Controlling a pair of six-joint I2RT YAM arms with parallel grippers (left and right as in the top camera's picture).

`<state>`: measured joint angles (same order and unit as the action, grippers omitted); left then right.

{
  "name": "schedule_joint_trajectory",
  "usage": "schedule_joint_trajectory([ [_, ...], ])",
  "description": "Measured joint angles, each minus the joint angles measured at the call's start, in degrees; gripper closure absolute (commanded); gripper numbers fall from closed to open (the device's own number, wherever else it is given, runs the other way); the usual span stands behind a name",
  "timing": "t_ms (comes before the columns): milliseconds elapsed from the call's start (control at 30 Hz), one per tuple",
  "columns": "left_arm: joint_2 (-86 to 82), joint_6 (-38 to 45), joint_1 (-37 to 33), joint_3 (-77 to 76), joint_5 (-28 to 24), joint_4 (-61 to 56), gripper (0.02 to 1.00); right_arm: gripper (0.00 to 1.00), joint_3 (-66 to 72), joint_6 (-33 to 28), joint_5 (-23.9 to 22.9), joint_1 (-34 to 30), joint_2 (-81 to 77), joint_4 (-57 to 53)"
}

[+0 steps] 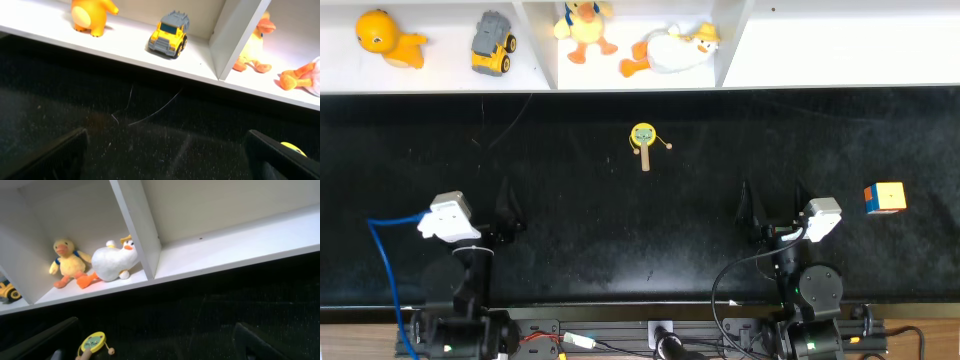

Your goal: Store Toys

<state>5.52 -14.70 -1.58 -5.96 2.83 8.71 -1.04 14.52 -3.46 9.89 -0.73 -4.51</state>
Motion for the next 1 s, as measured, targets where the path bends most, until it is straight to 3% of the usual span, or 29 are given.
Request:
schedule_joint_trajectory([
  [1000, -4.63, -0.44, 0.0, 4.96, 0.46, -3.85, 0.02, 0.005, 0.0, -0.02, 0.0, 0.02, 0.0, 0.02],
])
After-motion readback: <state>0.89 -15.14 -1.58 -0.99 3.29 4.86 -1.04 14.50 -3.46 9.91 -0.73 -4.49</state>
